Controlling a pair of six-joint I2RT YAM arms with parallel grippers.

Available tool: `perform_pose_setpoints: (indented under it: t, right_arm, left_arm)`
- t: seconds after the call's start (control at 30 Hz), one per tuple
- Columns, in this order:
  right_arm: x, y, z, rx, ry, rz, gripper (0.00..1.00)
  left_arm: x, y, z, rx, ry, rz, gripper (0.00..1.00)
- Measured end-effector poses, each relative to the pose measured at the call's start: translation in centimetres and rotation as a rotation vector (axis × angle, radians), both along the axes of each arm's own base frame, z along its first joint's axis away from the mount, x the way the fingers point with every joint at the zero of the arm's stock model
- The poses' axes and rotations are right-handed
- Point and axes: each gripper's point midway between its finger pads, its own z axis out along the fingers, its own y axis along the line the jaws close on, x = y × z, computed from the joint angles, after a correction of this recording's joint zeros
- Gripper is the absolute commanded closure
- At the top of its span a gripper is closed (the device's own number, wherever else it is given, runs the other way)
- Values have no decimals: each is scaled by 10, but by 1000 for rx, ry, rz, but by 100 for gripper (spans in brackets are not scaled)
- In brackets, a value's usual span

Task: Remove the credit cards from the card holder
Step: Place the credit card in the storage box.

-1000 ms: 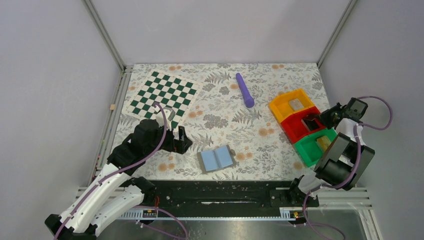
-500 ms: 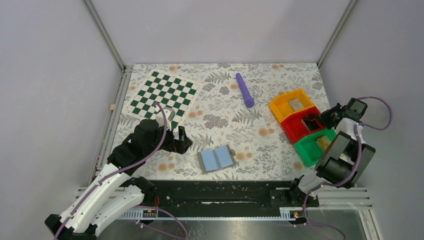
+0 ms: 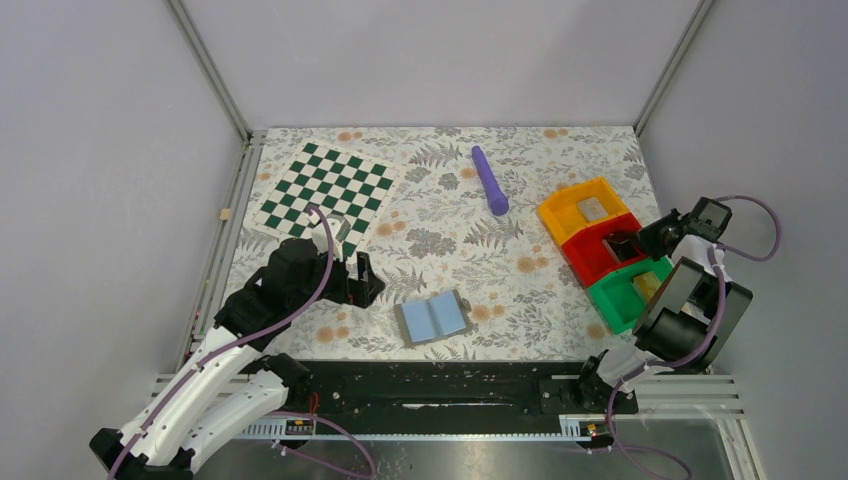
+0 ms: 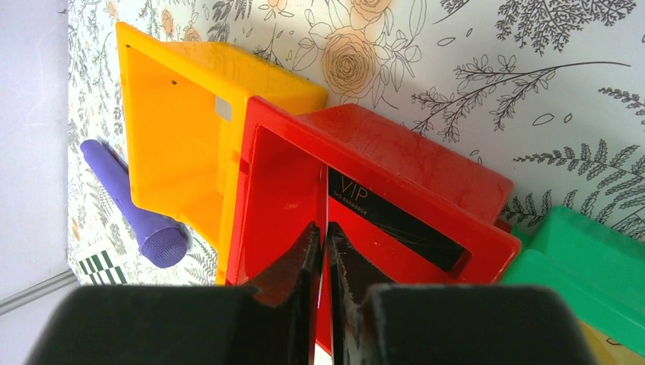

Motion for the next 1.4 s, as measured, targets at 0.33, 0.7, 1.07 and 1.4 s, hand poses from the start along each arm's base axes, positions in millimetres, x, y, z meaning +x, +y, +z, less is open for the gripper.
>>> perform_pose_setpoints:
  t: [0.33, 0.7, 1.07, 1.4]
  right_arm:
    - [-3, -3, -1, -14, 26, -11, 90]
    - [-4, -5, -1, -22, 34, -12, 96]
    - [-6, -8, -1, -23, 38, -18, 97]
    - [-9, -9, -2, -22, 45, -20, 85]
  left_arm:
    - [-1, 1, 4, -10, -15, 0, 1]
    - [-1, 1, 4, -10, -13, 0, 1]
    - [-1, 1, 4, -10, -13, 0, 1]
    - [-1, 1, 4, -10, -13, -1, 1]
